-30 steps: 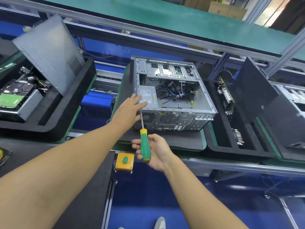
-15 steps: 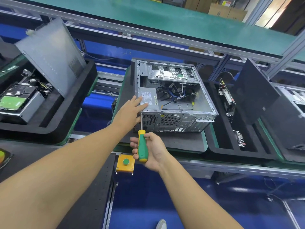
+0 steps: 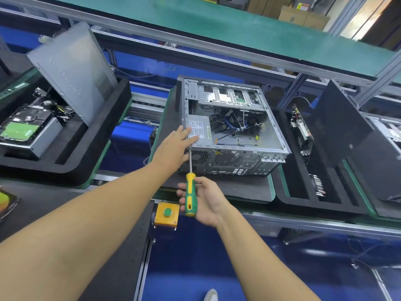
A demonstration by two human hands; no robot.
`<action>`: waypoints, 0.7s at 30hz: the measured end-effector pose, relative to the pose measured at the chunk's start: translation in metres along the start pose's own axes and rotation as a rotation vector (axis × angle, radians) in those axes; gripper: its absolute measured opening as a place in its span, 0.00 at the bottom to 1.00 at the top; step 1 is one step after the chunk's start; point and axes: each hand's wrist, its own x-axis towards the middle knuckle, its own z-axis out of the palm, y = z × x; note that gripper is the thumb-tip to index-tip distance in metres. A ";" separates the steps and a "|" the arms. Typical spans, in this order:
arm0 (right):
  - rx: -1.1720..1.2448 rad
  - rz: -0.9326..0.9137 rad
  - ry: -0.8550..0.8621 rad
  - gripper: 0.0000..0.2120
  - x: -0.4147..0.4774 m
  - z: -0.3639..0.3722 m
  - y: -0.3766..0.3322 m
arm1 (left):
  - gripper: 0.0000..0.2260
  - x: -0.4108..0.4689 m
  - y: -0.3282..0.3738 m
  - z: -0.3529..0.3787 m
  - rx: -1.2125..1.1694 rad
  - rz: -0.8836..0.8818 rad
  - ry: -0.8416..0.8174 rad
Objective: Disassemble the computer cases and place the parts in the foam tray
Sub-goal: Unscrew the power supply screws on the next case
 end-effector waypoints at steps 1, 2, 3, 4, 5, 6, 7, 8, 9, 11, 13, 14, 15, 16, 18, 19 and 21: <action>0.033 0.019 -0.030 0.18 0.000 -0.002 -0.001 | 0.27 0.000 0.000 0.000 0.000 0.000 0.000; 0.033 0.013 -0.035 0.18 -0.001 -0.003 0.000 | 0.27 0.000 0.000 -0.001 0.003 0.003 -0.001; -0.004 -0.024 -0.005 0.16 0.000 -0.003 0.002 | 0.27 0.000 0.000 0.000 0.003 0.005 -0.002; -0.097 -0.099 0.070 0.13 0.001 -0.002 0.004 | 0.27 -0.001 0.000 0.000 -0.001 0.005 -0.002; -0.221 -0.193 0.177 0.09 0.002 -0.002 0.006 | 0.27 -0.001 0.000 0.001 -0.007 0.000 -0.002; -0.327 -0.286 0.284 0.08 0.002 -0.002 0.008 | 0.27 -0.001 0.000 0.001 -0.010 -0.006 -0.001; -0.398 -0.352 0.355 0.08 0.005 -0.003 0.010 | 0.27 -0.001 0.000 0.002 -0.005 -0.009 0.000; -0.407 -0.367 0.374 0.09 0.007 -0.003 0.012 | 0.27 -0.001 0.000 0.002 0.004 -0.009 -0.001; -0.357 -0.342 0.357 0.10 0.007 -0.001 0.012 | 0.27 0.000 0.000 0.002 0.014 -0.007 -0.005; -0.213 -0.244 0.265 0.08 0.008 0.004 0.012 | 0.27 0.000 -0.001 0.002 0.025 -0.001 -0.009; -0.082 -0.150 0.145 0.09 0.006 0.004 0.006 | 0.27 0.000 -0.001 0.000 0.016 0.000 -0.008; -0.023 -0.096 0.071 0.11 0.004 0.003 0.001 | 0.27 0.000 0.000 0.001 0.003 -0.002 -0.003; 0.016 -0.045 0.004 0.14 0.002 0.001 -0.003 | 0.27 0.000 0.000 0.001 -0.007 -0.002 0.002; 0.038 -0.018 -0.039 0.17 0.001 -0.001 -0.005 | 0.27 -0.001 0.000 0.001 -0.007 -0.001 0.004; 0.050 -0.036 -0.032 0.17 0.002 -0.003 -0.004 | 0.26 0.000 0.000 0.001 -0.014 0.004 0.008; 0.026 -0.078 0.023 0.16 0.004 -0.003 -0.002 | 0.26 0.000 -0.001 0.001 -0.031 0.004 0.008; -0.134 -0.199 0.191 0.10 0.009 0.000 0.004 | 0.26 -0.001 -0.001 0.000 -0.043 0.007 0.010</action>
